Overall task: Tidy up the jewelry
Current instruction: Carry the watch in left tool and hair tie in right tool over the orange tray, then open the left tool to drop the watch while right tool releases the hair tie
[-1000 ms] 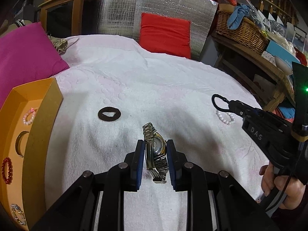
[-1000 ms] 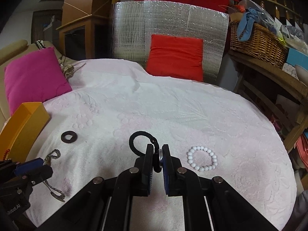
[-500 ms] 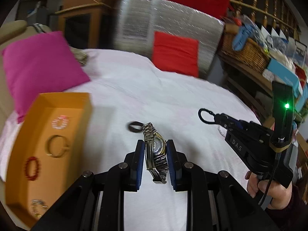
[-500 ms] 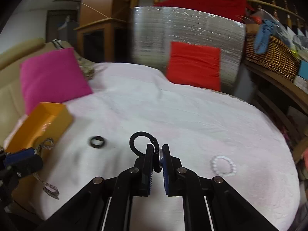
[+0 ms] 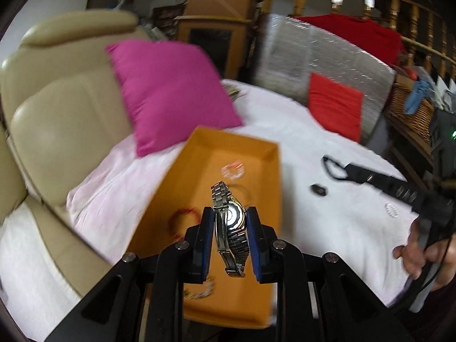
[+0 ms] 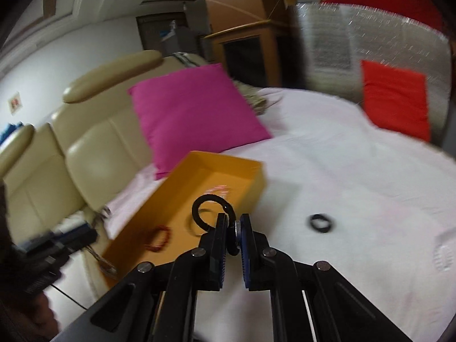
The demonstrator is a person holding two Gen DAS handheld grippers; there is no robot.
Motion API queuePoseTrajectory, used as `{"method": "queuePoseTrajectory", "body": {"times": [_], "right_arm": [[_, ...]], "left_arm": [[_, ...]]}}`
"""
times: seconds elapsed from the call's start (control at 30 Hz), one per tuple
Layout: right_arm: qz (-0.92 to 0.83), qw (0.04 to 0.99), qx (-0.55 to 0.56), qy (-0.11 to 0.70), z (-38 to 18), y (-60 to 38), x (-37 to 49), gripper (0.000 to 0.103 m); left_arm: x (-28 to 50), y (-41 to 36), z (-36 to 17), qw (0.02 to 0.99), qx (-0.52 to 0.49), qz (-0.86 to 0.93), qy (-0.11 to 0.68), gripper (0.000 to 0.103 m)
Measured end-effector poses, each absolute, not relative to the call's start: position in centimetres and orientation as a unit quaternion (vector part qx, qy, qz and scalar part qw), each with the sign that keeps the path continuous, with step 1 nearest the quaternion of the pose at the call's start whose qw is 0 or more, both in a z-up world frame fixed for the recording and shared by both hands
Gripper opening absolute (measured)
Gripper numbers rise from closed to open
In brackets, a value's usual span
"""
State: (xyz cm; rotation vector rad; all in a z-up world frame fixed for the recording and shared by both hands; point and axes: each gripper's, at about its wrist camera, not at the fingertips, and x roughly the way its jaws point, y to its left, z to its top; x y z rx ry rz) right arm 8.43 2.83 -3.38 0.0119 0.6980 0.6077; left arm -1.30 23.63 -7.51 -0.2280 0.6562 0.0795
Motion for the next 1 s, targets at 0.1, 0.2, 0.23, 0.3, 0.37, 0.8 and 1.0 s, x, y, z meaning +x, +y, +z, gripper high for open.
{"method": "queuePoseTrajectory", "body": {"times": [0.1, 0.2, 0.23, 0.3, 0.37, 0.8, 1.0], "right_arm": [[0.317, 0.879, 0.009, 0.357, -4.5, 4.8, 9.1, 0.010], [0.329, 0.863, -0.003, 0.383, -6.1, 6.7, 10.1, 0.010], [0.336, 0.855, -0.009, 0.396, -6.7, 7.6, 10.4, 0.010], [0.340, 0.844, -0.032, 0.413, -8.0, 9.3, 10.6, 0.010], [0.346, 0.837, -0.055, 0.419, -9.0, 11.1, 10.6, 0.010], [0.357, 0.794, -0.125, 0.477, -13.2, 16.3, 11.2, 0.016], [0.360, 0.822, -0.056, 0.437, -11.0, 13.5, 11.5, 0.057]], "left_arm": [[-1.1, 25.2, -9.7, 0.932, -0.120, 0.049, 0.338, 0.024], [-0.4, 26.1, -11.3, 0.926, -0.134, 0.053, 0.350, 0.024], [0.0, 26.2, -11.8, 0.923, -0.139, 0.050, 0.355, 0.024], [0.1, 26.3, -12.8, 0.919, -0.145, 0.047, 0.364, 0.024], [0.7, 26.4, -13.7, 0.914, -0.150, 0.046, 0.374, 0.024], [3.6, 28.8, -17.1, 0.882, -0.162, 0.092, 0.433, 0.025], [3.8, 28.8, -16.4, 0.885, -0.149, 0.097, 0.430, 0.033]]}}
